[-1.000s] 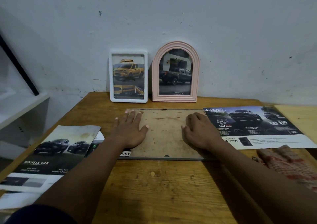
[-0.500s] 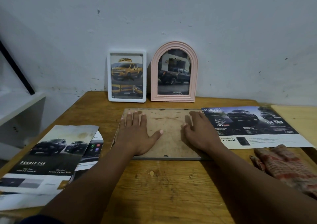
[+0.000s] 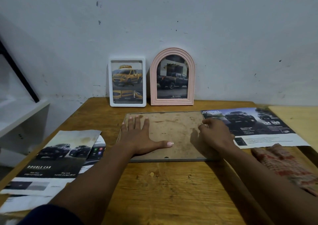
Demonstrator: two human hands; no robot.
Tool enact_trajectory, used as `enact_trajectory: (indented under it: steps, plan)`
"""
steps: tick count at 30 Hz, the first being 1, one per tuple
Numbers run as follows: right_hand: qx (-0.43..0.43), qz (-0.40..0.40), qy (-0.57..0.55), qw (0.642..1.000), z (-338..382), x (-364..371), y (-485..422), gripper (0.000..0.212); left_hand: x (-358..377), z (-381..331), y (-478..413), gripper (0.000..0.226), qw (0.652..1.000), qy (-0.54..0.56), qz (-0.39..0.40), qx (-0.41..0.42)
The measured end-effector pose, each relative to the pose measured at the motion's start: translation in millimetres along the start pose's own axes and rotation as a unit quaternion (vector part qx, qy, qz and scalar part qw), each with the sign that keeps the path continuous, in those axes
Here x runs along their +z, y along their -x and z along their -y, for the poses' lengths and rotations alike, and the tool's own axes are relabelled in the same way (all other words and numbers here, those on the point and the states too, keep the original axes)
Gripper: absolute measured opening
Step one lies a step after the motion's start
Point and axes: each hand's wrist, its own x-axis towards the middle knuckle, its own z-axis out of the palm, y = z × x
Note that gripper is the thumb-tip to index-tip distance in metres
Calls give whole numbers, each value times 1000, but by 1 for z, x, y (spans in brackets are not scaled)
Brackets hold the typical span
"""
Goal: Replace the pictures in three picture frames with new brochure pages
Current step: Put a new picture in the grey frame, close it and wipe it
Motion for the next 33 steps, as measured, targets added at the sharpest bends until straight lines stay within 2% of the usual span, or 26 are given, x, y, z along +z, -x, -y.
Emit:
enact_trajectory:
  steps: [4, 7, 9, 11, 14, 17, 19, 21, 22, 23, 26, 29, 33]
  plan:
    - [20, -13, -156, 987, 12, -34, -2, 17, -8, -12, -1, 147, 998, 63, 9, -4]
    - [-18, -57, -237, 970, 42, -83, -3, 14, -23, -30, 0, 149, 988, 148, 16, 29]
    - [-65, -75, -292, 951, 67, -120, 0, 15, -38, -49, 2, 138, 971, 225, 24, 72]
    - [-107, -58, -345, 931, 93, -151, 6, 11, -57, -73, 12, 125, 933, 339, 52, 109]
    - [-159, -20, -371, 915, 132, -176, 18, 11, -93, -111, 31, 110, 853, 497, 66, 147]
    - [-192, 20, -375, 907, 158, -173, 26, 13, -140, -124, 47, 90, 782, 604, 39, 149]
    - [-200, 45, -384, 900, 169, -165, 29, 15, -167, -117, 52, 90, 755, 634, 47, 161]
    - [-202, 74, -401, 890, 178, -156, 31, 18, -188, -99, 61, 97, 750, 633, 71, 175]
    - [-202, 86, -407, 887, 182, -151, 32, 21, -197, -90, 65, 95, 763, 619, 78, 171]
    - [-201, 95, -410, 885, 184, -146, 32, 22, -205, -82, 70, 88, 778, 601, 81, 165]
    - [-200, 95, -391, 893, 185, -130, 31, 21, -218, -64, 79, 45, 828, 545, 42, 123]
    - [-188, 76, -349, 915, 171, -115, 32, 20, -220, -45, 79, 38, 821, 565, 3, 84]
    - [-160, 33, -210, 964, 122, -86, 29, 27, -206, -14, 80, 30, 782, 618, -48, 61]
